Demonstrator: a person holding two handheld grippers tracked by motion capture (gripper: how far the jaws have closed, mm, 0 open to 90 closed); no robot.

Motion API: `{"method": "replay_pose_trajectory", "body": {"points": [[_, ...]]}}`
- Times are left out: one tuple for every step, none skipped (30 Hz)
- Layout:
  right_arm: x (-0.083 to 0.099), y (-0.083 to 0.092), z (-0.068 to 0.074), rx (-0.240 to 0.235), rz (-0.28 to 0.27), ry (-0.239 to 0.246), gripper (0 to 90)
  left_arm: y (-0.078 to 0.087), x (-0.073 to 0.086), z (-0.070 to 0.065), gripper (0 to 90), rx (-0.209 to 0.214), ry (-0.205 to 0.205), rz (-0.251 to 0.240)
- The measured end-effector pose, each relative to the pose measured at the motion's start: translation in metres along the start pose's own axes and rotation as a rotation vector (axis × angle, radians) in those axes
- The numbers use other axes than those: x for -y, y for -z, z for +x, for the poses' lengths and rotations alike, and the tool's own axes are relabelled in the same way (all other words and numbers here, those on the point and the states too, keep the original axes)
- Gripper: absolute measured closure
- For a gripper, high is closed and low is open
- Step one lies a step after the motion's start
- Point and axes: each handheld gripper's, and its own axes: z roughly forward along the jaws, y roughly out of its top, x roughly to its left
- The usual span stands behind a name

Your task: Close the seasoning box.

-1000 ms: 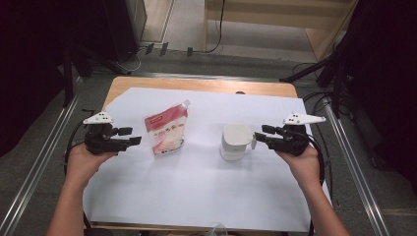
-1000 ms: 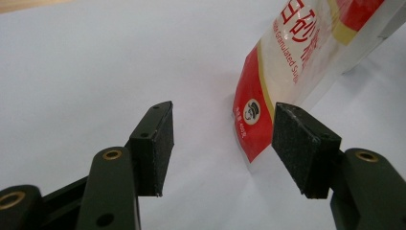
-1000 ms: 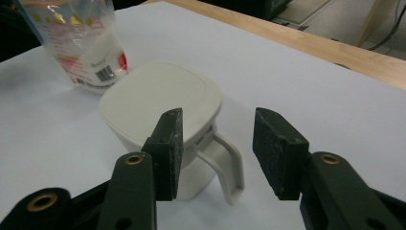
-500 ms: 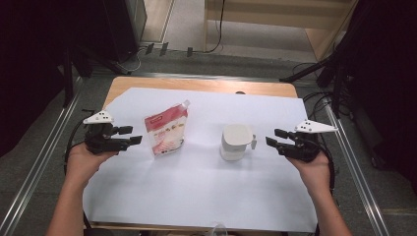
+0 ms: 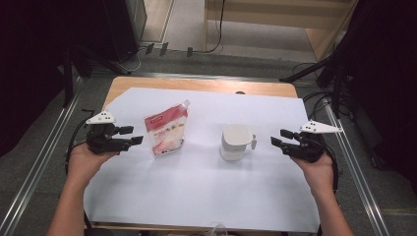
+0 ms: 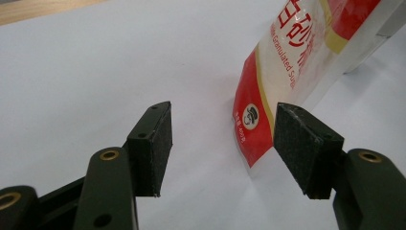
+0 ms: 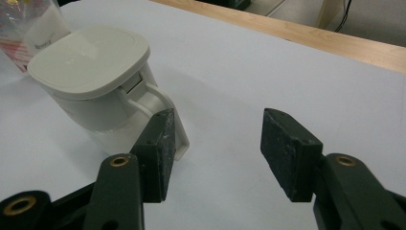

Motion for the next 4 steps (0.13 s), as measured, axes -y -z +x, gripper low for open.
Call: {"method": "replay_pose_trajectory", "body": {"points": [[0.0000, 0.0000, 0.0000, 0.000, 0.000, 0.000, 46.5, 0.0000, 0.0000, 0.0000, 39.7, 0.000, 0.000, 0.000], [0.0005, -0.0004, -0.0005, -0.001, -0.001, -0.006, 46.6, -0.0004, 0.0003, 0.0006, 39.6, 0.000, 0.000, 0.007], [0.0005, -0.0004, -0.0005, -0.001, -0.001, -0.006, 46.6, -0.0004, 0.0003, 0.0006, 39.5, 0.000, 0.000, 0.007], [0.0007, -0.0004, -0.0006, 0.001, 0.002, -0.006, 46.8, -0.0011, 0.0007, 0.0008, 39.5, 0.002, -0.001, 0.007]]}}
